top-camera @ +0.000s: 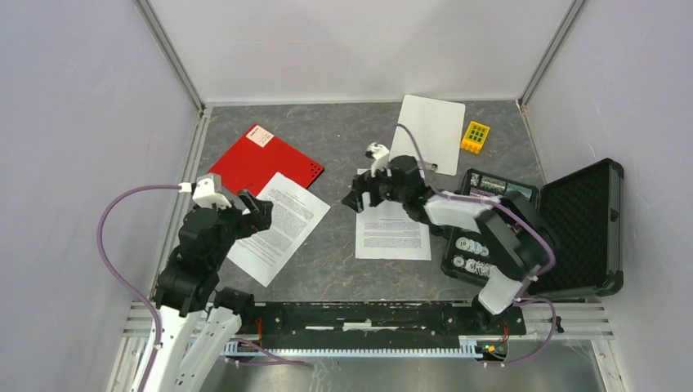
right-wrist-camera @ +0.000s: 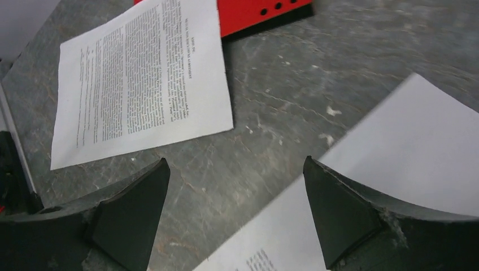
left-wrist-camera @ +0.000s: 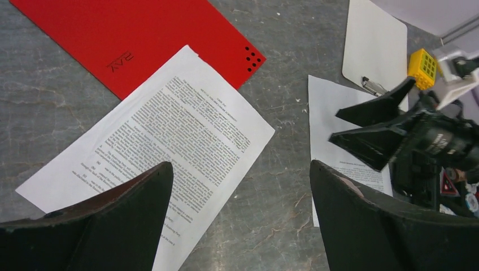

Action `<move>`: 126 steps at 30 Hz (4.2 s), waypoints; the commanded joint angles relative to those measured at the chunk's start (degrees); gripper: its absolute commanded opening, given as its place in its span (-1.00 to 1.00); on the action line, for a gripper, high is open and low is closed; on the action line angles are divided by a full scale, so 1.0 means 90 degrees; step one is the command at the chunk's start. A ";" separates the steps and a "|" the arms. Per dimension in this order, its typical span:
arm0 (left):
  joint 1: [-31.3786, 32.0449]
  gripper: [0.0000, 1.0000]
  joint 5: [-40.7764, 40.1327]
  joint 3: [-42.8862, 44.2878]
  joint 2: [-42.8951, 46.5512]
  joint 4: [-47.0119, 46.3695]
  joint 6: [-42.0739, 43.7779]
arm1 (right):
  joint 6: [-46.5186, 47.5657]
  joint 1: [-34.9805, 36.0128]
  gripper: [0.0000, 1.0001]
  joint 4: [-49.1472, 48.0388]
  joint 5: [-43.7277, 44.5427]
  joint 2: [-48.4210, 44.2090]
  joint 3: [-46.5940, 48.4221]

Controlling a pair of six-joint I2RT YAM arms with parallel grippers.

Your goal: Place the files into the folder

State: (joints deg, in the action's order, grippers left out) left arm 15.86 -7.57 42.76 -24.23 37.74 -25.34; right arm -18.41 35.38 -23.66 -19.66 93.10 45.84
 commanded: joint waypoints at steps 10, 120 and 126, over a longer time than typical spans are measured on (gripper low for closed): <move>-0.0399 0.40 -0.0876 -0.0933 -0.2170 0.0143 -0.3829 | 0.0002 0.0483 0.94 0.0449 -0.0915 0.3522 0.3875; -0.0533 -0.95 0.3821 -0.0816 -0.2184 -0.2590 0.3362 | 0.4049 -0.0724 -0.05 -0.1438 -0.4120 -0.0632 -0.0045; -0.0531 -0.95 0.1320 -0.0580 -0.1488 -0.2066 0.2114 | 0.4124 -0.0623 0.40 -0.1976 -0.3042 -0.0618 -0.0317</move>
State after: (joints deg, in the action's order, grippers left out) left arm 11.00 22.57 33.32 -40.60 15.92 3.33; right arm 20.21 29.12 -33.26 -54.87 88.92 44.64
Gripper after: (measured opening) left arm 0.033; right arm 0.659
